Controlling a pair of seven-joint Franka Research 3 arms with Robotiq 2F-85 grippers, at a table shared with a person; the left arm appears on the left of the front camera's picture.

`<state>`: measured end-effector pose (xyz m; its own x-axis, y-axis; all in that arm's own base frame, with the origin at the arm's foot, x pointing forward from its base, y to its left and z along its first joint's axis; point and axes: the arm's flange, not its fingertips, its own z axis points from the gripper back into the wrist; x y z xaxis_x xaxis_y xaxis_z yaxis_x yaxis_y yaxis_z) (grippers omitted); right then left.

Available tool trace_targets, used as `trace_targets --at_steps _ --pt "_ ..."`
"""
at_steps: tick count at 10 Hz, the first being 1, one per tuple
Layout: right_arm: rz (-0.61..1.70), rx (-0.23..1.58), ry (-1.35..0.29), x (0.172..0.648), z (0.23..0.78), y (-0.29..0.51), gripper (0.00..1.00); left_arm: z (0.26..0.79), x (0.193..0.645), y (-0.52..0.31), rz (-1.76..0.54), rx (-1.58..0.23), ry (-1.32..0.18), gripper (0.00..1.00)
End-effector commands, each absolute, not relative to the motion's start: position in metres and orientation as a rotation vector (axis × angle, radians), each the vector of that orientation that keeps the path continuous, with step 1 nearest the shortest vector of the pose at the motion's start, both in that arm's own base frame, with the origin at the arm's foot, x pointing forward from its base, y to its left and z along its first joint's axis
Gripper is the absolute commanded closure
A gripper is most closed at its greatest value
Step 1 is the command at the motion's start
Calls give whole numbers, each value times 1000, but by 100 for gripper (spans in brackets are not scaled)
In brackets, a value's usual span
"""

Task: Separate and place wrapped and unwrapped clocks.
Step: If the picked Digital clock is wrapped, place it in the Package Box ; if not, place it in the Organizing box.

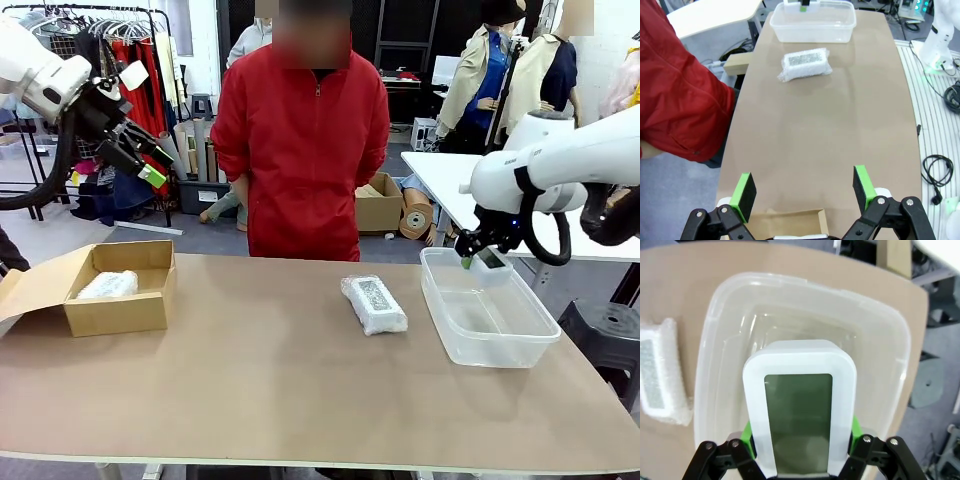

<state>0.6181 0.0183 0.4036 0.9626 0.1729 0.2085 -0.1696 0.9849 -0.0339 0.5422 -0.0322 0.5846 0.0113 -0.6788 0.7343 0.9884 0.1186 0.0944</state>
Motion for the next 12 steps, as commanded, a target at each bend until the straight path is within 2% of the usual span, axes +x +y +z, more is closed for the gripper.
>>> trace_targets --at_steps 1,6,12 --pt "125 5 -199 615 401 27 100 585 541 -32 -1405 -526 -744 0" --pt "53 0 -190 603 369 31 100 585 541 -32 -1405 -526 -744 0" --pt "76 3 -156 605 364 27 100 585 541 -32 -1405 -526 -744 0"
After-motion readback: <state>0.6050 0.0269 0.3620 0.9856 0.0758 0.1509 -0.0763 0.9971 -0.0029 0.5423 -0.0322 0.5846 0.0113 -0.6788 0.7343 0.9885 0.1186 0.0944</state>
